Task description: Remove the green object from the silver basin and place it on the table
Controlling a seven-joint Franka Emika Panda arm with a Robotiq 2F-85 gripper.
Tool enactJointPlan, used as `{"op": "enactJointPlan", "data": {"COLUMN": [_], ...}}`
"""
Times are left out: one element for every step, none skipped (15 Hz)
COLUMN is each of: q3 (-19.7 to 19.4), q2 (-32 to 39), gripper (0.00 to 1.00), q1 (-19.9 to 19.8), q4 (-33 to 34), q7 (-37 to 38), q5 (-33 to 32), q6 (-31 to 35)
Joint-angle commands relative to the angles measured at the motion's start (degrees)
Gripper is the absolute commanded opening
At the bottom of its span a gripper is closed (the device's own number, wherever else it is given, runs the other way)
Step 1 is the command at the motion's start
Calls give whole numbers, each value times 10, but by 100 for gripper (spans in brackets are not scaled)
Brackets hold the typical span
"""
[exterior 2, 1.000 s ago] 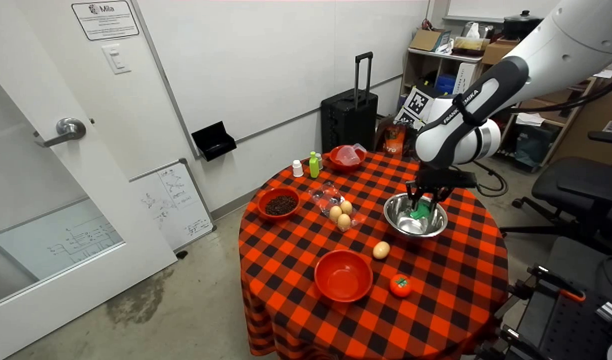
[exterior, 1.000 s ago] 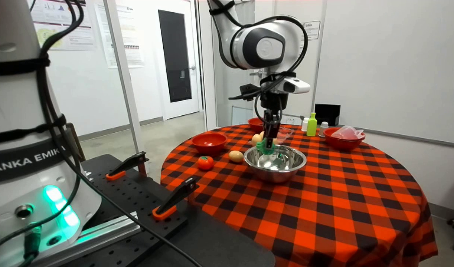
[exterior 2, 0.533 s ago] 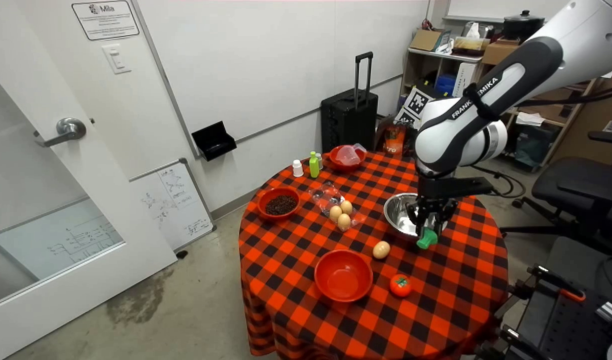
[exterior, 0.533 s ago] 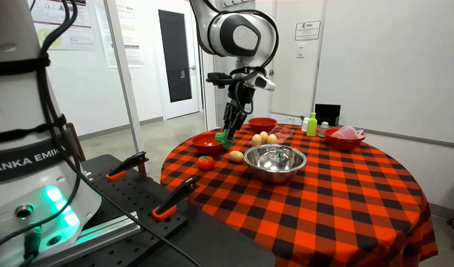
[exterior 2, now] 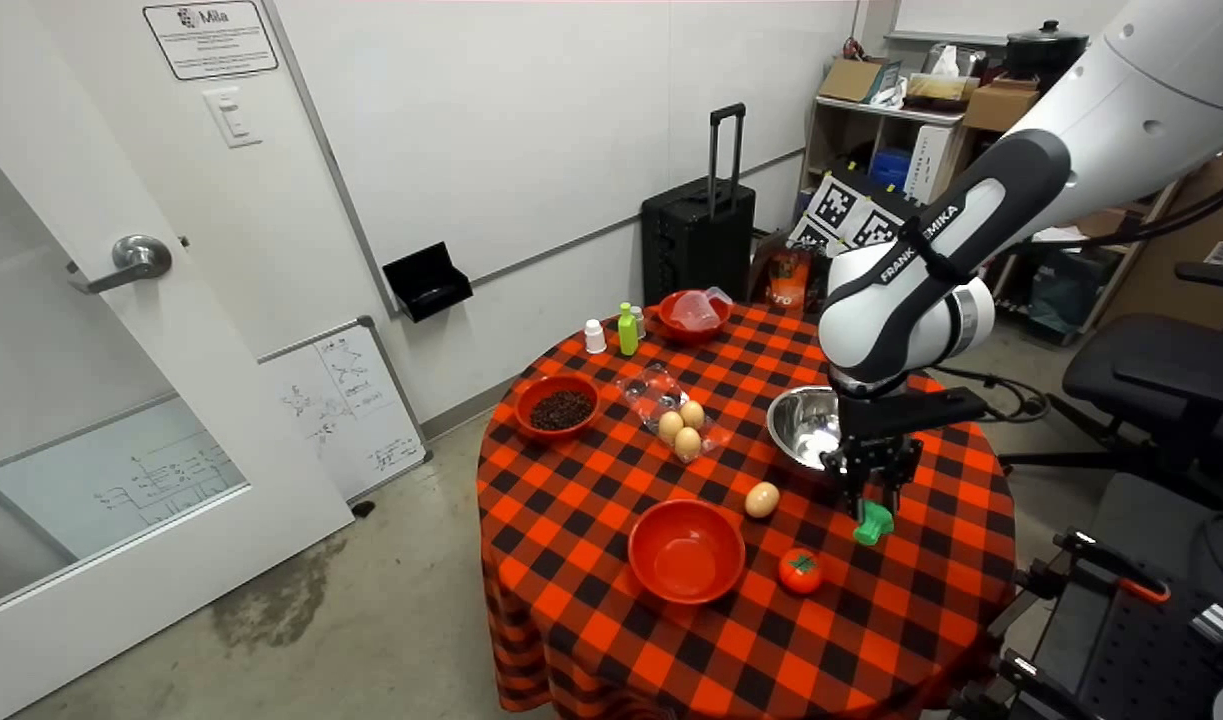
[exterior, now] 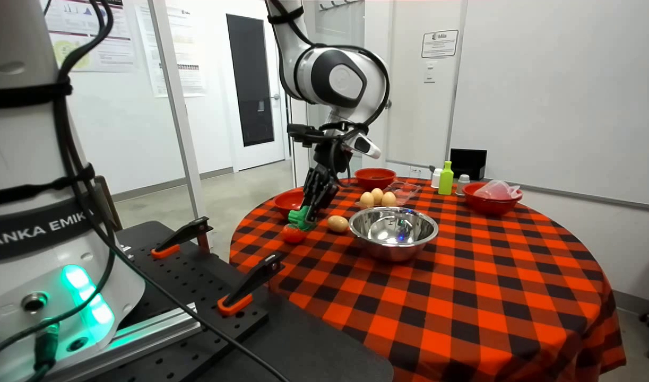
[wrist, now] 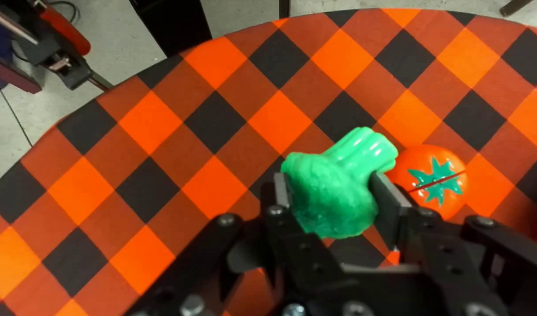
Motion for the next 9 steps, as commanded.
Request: {"op": "enactJointPlan", "data": {"q3": [-16,-19,-23,-27,-32,-36,-40,-44,-49], "q2": [51,62,74,83,94,103,111,118,125], "gripper": [22,22,22,22,22,22,22,22,22], "q1": [28,34,44,52,63,72,80,87,94], "q4": [30,35,41,45,52,58,63,68,72], "q7": [25,31,42,51,64,74,84,93,102], "q5": [-20,-24,-31,-36,-44,-49,-53,-57,-60], "q6": [41,57,80,96,116,127,138,145,152]}}
